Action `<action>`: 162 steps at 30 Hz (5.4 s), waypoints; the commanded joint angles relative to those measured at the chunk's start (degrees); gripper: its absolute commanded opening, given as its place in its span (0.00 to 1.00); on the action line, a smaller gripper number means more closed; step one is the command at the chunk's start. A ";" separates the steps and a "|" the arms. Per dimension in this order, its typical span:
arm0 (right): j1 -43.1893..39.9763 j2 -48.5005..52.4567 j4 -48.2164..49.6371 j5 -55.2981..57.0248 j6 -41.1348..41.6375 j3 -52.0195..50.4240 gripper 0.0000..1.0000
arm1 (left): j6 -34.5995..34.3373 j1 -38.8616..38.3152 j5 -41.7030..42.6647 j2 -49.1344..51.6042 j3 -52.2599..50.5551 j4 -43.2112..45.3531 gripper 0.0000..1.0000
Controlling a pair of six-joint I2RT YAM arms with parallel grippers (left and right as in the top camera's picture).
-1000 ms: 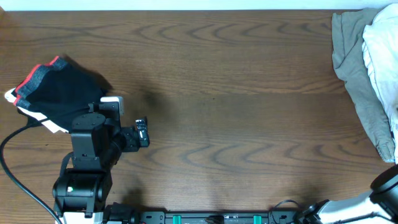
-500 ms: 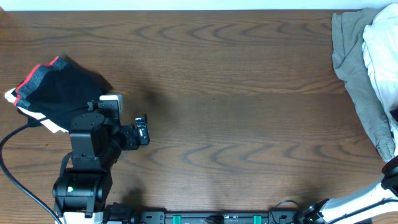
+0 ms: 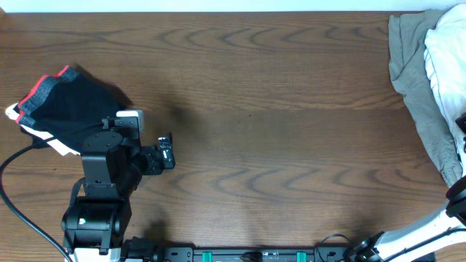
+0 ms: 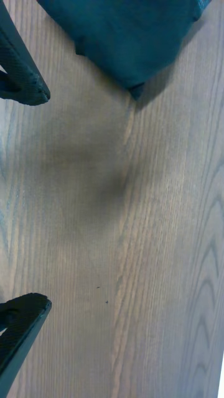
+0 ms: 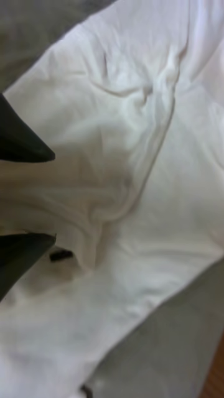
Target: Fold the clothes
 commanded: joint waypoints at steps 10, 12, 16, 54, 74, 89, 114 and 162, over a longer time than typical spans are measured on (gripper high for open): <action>1.05 0.72 -2.12 1.25 0.92 0.74 0.43 | -0.48 0.31 0.09 -0.04 1.16 0.63 0.98; 1.05 0.72 -3.52 3.54 0.92 0.72 0.47 | -0.48 0.31 0.09 -0.04 1.16 0.68 0.98; 1.05 0.72 -4.68 4.00 0.92 0.72 0.49 | -0.48 0.31 0.09 -0.04 1.16 0.70 0.98; 34.77 -24.26 -36.61 -10.14 -8.00 0.72 0.01 | -0.48 0.31 0.09 -0.04 1.16 0.63 0.98; 75.54 -19.19 -24.85 2.25 -6.27 0.70 0.01 | -0.48 0.31 0.09 -0.04 1.16 0.63 0.98; 82.53 -12.61 -0.33 9.94 -0.66 0.72 0.76 | -0.48 0.31 0.09 -0.04 1.16 0.61 0.98; 37.53 -24.76 -47.69 15.67 -0.81 0.59 0.56 | -26.58 -24.20 13.38 26.25 1.16 9.40 0.98; 36.28 -24.74 -48.78 15.72 -1.49 0.33 0.60 | -34.91 -43.80 4.44 57.35 1.16 40.85 0.06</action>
